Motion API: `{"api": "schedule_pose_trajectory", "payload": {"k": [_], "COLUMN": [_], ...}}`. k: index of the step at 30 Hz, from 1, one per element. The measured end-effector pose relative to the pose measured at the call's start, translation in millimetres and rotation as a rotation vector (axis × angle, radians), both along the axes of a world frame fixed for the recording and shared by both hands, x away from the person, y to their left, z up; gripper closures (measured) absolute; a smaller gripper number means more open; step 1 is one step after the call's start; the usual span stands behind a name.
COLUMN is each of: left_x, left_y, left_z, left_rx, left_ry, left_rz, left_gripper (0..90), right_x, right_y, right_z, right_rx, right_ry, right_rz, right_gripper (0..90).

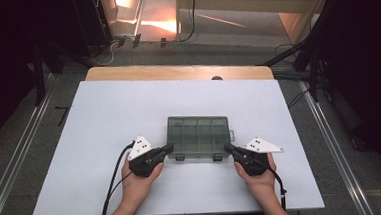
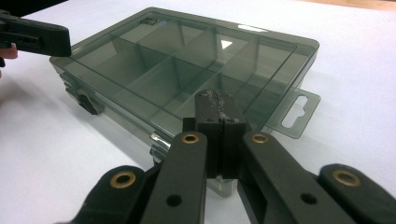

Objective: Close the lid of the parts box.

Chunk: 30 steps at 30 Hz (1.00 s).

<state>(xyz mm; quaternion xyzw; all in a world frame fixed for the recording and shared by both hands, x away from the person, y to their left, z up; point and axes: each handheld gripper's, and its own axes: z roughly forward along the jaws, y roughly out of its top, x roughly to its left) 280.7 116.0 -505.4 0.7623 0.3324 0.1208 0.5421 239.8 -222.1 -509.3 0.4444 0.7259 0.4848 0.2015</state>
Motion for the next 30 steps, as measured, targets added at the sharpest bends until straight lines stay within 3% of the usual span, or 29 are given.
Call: {"api": "schedule_pose_trajectory", "payload": {"k": [4, 12, 19, 30], "left_x": [0.2, 0.5, 0.4, 1.1], "left_y": [0.0, -0.4, -0.5, -0.2], "left_z": [-0.2, -0.5, -0.6, -0.6], "left_rx": [-0.002, -0.002, -0.002, -0.005], "left_ry": [0.001, 0.001, 0.001, 0.004], "left_rz": [0.0, -0.004, -0.004, -0.009], "left_gripper": [90.0, 90.0, 90.0, 90.0], "right_x": [-1.7, -15.8, -21.5, -34.5], "right_y": [-0.3, -15.2, -38.3, -68.4], "right_z": [1.3, 14.2, 18.5, 18.4], "right_rx": [0.005, 0.04, 0.055, 0.027], "right_ry": [0.001, -0.084, -0.075, -0.077], "right_rz": [-0.003, -0.006, -0.052, -0.102], "right_gripper": [86.0, 42.7, 16.0, 3.0]}}
